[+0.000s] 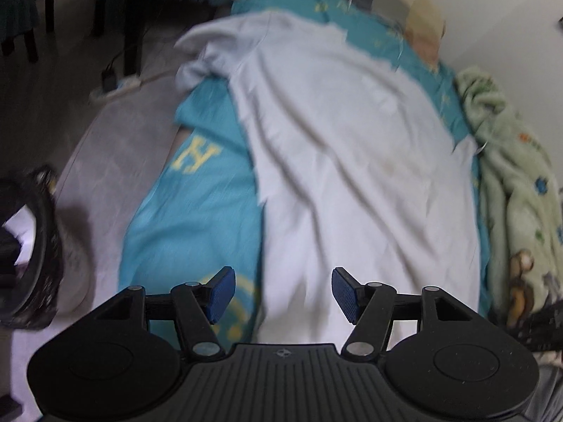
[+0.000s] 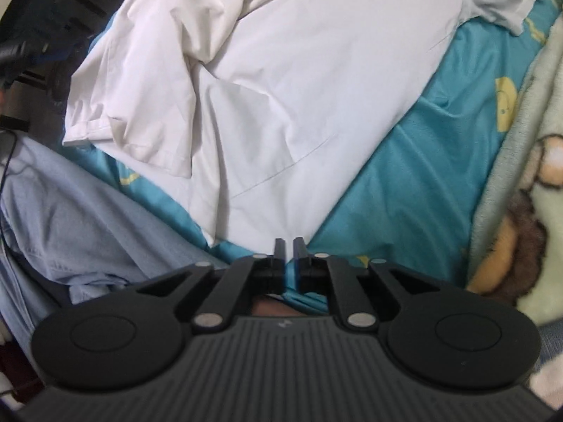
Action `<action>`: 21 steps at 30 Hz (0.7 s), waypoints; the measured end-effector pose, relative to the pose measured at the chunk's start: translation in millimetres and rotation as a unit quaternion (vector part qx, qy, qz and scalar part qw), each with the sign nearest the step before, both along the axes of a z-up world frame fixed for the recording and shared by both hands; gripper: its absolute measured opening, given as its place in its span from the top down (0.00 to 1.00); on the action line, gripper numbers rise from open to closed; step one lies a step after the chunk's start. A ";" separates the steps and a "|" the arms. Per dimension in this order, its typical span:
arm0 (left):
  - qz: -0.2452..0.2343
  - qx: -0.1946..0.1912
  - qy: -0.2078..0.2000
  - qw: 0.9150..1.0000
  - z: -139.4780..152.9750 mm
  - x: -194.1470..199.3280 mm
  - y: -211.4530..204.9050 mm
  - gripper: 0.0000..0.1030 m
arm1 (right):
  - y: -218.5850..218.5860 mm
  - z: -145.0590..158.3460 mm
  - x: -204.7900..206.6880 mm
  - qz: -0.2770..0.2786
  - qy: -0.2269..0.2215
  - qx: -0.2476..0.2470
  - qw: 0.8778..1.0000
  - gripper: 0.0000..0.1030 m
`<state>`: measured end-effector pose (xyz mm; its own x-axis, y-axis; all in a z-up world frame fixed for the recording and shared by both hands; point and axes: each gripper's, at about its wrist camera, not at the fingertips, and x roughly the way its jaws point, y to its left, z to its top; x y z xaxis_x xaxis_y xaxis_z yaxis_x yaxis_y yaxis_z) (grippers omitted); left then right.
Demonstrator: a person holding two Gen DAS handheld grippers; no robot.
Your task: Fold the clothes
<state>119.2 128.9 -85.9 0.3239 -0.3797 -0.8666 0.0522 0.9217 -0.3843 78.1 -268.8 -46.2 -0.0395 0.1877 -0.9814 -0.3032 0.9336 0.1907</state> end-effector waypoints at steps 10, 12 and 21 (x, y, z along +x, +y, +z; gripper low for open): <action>-0.237 0.041 -0.013 0.970 14.8 -54.8 -71.7 0.40 | 6.9 -47.8 18.8 0.009 0.076 0.038 0.996 0.44; -0.282 0.078 -0.014 0.956 5.2 -63.5 -92.5 0.40 | 9.3 -58.2 23.0 0.011 0.090 0.043 0.995 0.44; -0.333 0.173 -0.006 0.927 -34.5 -69.7 -112.0 0.56 | 13.5 -70.3 18.9 0.051 0.123 0.017 0.991 0.44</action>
<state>49.4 16.9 -120.5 0.1274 -0.1993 -0.9716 0.6564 0.7514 -0.0680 97.0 -255.4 -116.5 -0.2966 0.2041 -0.9329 -0.3357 0.8923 0.3019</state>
